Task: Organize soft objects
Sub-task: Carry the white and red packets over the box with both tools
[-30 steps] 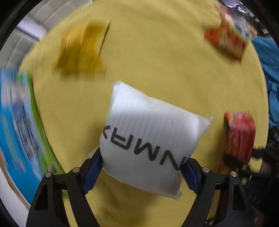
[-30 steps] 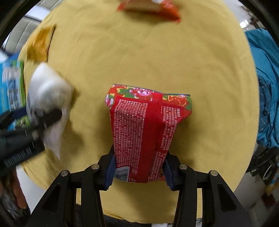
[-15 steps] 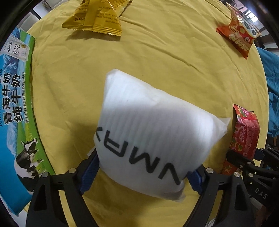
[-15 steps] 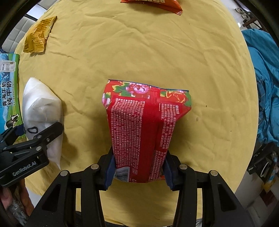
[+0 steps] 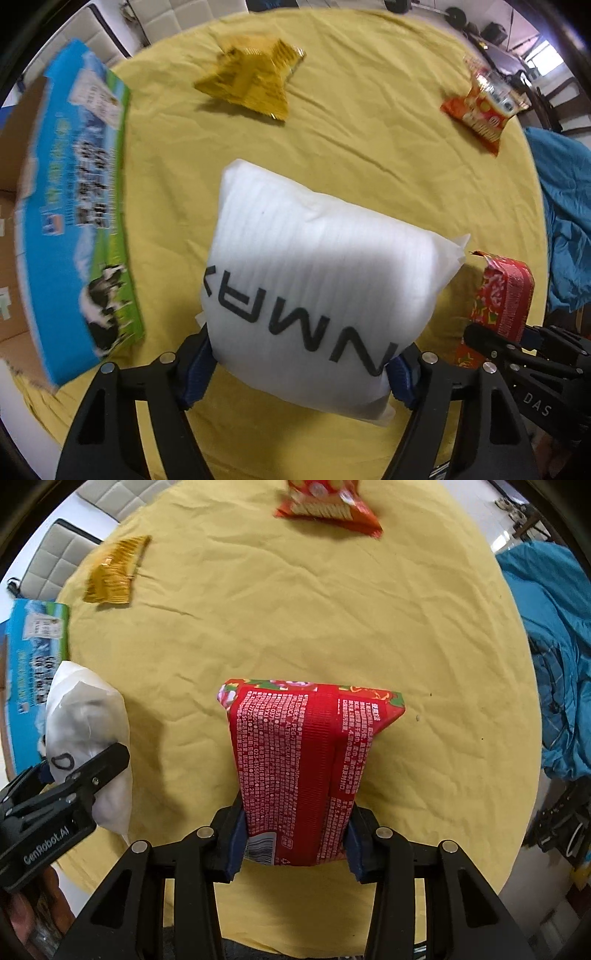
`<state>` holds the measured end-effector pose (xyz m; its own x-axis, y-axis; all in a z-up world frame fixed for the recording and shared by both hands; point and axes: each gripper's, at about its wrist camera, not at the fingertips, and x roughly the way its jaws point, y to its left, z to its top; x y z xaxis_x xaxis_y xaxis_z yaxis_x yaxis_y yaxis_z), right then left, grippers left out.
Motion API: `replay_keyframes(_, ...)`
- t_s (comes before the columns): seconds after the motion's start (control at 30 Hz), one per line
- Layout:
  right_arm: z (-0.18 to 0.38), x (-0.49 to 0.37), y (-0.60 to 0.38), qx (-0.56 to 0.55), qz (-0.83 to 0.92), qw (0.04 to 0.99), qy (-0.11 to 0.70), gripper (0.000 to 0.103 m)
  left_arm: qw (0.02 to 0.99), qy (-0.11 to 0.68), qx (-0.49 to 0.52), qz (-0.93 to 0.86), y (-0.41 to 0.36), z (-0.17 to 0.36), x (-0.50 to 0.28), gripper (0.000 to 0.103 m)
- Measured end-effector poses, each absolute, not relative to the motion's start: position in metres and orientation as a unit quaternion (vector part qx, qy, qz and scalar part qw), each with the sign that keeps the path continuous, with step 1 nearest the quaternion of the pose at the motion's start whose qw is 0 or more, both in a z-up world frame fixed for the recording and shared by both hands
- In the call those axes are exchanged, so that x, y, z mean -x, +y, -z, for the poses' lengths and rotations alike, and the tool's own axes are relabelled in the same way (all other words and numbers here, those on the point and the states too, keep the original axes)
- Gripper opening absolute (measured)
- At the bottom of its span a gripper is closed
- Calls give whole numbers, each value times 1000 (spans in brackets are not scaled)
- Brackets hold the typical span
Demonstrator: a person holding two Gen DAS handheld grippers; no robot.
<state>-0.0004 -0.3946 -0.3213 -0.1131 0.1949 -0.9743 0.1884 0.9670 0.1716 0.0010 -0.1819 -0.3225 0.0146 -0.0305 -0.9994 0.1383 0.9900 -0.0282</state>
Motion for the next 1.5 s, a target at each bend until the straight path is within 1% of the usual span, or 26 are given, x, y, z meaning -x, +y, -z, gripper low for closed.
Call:
replay_keyframes(0.2,278,-1,-381,-121,-29,680,723,45,737,674,-17,58,-166,277,14,75)
replay_keyframes(0.3,250,-5,-366,-114,-48,695,709,45,753,656,-8,56,-151,245,-3,75)
replay_keyframes(0.33,240,-9,-361,-111,-53,698,705,45,756,652,-6,55,-162,240,-16,75)
replay_keyframes(0.4,221,-12,-350,-105,-66,708,695,45,768,639,2,54,-146,214,-14,75)
replay_keyframes(0.53,192,-21,-317,-98,-90,722,678,45,785,618,18,49,-118,180,-15,75)
replay_keyframes(0.7,166,-29,-267,-91,-116,736,661,45,799,599,39,38,-82,161,-21,75)
replay_keyframes(0.73,161,-31,-256,-89,-122,737,659,45,800,597,41,35,-83,165,-28,75)
replay_keyframes(1.0,144,-43,-162,-72,-159,738,652,45,808,586,63,3,8,148,-26,75)
replay_keyframes(1.17,147,-56,-108,-60,-173,734,654,45,801,594,70,-25,71,151,-29,75)
replay_keyframes(1.33,170,-77,-62,-46,-172,723,667,45,788,611,60,-55,120,172,-43,75)
replay_keyframes(1.5,214,-95,-27,-31,-156,702,695,45,759,645,58,-73,156,211,-68,75)
